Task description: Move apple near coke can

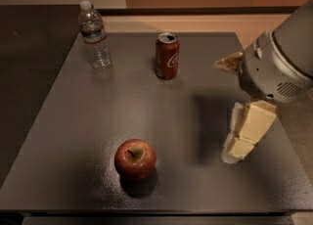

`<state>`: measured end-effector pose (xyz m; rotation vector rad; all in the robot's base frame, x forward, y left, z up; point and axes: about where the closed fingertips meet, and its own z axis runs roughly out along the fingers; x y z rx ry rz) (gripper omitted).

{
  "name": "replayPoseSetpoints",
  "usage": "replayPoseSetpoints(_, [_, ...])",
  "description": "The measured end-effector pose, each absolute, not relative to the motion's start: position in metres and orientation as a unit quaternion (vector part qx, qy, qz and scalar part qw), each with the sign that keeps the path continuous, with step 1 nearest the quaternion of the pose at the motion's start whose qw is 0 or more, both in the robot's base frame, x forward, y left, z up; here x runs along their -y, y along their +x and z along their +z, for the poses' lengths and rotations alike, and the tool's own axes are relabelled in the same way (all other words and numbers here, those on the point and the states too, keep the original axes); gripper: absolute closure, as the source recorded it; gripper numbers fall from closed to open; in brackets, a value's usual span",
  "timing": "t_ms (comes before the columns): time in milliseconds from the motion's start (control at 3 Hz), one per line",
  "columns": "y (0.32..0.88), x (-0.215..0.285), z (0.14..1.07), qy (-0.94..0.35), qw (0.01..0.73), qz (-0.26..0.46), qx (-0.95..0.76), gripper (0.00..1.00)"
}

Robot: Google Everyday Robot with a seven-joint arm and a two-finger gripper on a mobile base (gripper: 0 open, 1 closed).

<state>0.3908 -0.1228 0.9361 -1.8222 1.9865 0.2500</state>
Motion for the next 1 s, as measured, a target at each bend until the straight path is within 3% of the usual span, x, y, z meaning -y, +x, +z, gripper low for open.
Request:
replayPoseSetpoints(667, [0.355, 0.032, 0.911, -0.694, 0.251, 0.158, -0.656, 0.00])
replayPoseSetpoints(1000, [0.344, 0.004, 0.894, -0.710, 0.257, 0.159, -0.636, 0.00])
